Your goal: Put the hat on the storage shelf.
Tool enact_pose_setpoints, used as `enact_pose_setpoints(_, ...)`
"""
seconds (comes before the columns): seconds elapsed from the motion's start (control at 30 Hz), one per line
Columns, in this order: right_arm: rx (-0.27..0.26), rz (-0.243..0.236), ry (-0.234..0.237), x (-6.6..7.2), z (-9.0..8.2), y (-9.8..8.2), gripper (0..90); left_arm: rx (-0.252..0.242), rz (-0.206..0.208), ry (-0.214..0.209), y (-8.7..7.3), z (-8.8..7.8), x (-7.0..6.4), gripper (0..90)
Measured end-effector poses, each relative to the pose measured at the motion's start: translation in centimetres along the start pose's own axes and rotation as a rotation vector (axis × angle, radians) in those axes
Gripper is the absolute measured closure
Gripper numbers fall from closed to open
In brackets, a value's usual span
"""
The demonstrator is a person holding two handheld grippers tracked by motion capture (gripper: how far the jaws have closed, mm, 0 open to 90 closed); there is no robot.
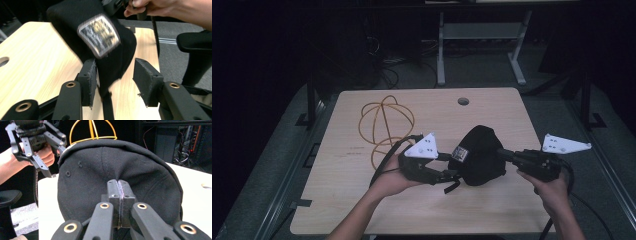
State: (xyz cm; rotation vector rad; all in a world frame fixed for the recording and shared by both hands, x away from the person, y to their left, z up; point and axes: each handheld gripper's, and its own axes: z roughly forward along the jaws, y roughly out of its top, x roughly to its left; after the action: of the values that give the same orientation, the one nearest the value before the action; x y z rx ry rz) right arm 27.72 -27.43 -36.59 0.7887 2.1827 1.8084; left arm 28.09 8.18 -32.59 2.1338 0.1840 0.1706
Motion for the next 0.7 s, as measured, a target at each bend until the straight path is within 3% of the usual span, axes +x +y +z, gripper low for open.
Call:
enact_pose_setpoints(0.17, 0.018, -0.013, -0.02, -0.1, -0.2, 0.8, 89.6, 0.007, -0.026, 0.02, -1.8, -0.5, 0.0, 51.0)
enact_pose_setpoints(0.37, 0.044, -0.023, -0.047, -0.1, -0.3, 2.1, 89.6, 0.014, -0.01, 0.059, -3.6, -0.6, -0.7, 48.3)
enact_pose_setpoints(0.47, 0.051, -0.033, -0.048, -0.1, -0.2, 2.4, 89.6, 0.01, -0.016, 0.058, -4.2, -0.5, -0.8, 47.4)
enact_pose_setpoints(0.5, 0.06, -0.038, -0.051, -0.1, -0.2, 2.7, 89.6, 0.006, -0.037, 0.036, -4.8, -0.5, -0.8, 46.2)
enact_pose_setpoints(0.7, 0.067, -0.053, -0.054, 0.1, 0.2, 3.7, 89.6, 0.015, -0.069, 0.042, -6.3, -0.3, -0.8, 44.1)
